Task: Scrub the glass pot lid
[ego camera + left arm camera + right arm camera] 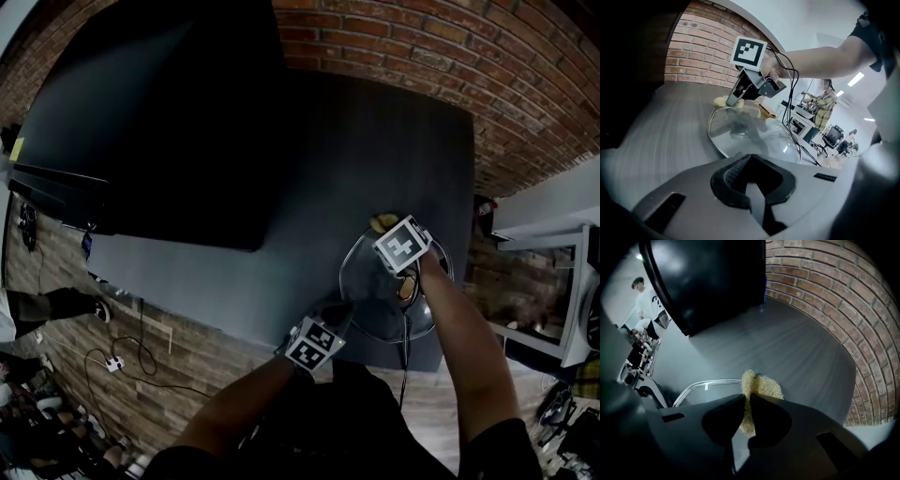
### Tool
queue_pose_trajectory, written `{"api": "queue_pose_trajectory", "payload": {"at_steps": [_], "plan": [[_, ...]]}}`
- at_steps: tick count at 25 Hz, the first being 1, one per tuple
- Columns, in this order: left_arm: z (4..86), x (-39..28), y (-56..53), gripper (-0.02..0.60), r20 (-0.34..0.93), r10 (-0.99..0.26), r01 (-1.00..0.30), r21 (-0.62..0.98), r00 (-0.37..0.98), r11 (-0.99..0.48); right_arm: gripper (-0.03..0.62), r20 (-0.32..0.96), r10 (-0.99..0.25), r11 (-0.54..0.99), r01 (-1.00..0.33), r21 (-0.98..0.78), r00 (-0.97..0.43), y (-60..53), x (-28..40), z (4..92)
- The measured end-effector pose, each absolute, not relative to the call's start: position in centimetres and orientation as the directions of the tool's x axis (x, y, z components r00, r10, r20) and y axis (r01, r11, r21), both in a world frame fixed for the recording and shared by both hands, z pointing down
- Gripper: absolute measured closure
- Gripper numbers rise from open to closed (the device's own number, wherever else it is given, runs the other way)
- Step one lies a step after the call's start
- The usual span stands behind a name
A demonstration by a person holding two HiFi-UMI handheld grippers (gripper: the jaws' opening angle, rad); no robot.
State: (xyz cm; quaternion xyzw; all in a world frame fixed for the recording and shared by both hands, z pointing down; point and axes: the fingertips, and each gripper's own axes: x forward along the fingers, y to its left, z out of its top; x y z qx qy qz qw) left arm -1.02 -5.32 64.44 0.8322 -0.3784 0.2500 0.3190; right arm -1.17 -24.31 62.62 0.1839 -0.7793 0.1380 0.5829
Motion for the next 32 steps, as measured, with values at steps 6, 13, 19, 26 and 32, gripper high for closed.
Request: {"api": "queue_pose_trajectory", "payload": {"at_steps": [6,13,19,26,32], "plan": [[64.6,-1.1,-5.3,0.551,0.665,-0.465,-0.793,0.346,0.585,-0.502,0.551,0.961,-0.097,0.954,-0.301,0.015,-0.260,-20.1,-3.7,62.9],[64.5,-1.1,-5.9,0.551,0.643,-0.494,-0.795,0.335,0.585,-0.505,0.551,0.963,-0.068,0.986,-0.164,0.025,-0.262,-14.8,-5.1,63.0],[63.8,-1.2,-5.8,0.551,0.649,-0.480,-0.790,0.345,0.591,-0.507,0.551,0.964,-0.034,0.991,-0.136,-0.002,-0.264,-11.0,-4.5,62.6],[63.7,-1.0,-5.9,0.551,0.650,-0.481,-0.792,0.341,0.588,-0.506,0.551,0.968,0.027,0.993,-0.107,-0.055,-0.249,-7.8,-2.9,62.7],[63.7,-1.1,-5.8,0.551,0.650,-0.487,-0.797,0.343,0.583,-0.497,0.551,0.970,0.077,0.994,-0.061,-0.093,-0.230,-7.4,-3.0,62.9]]}}
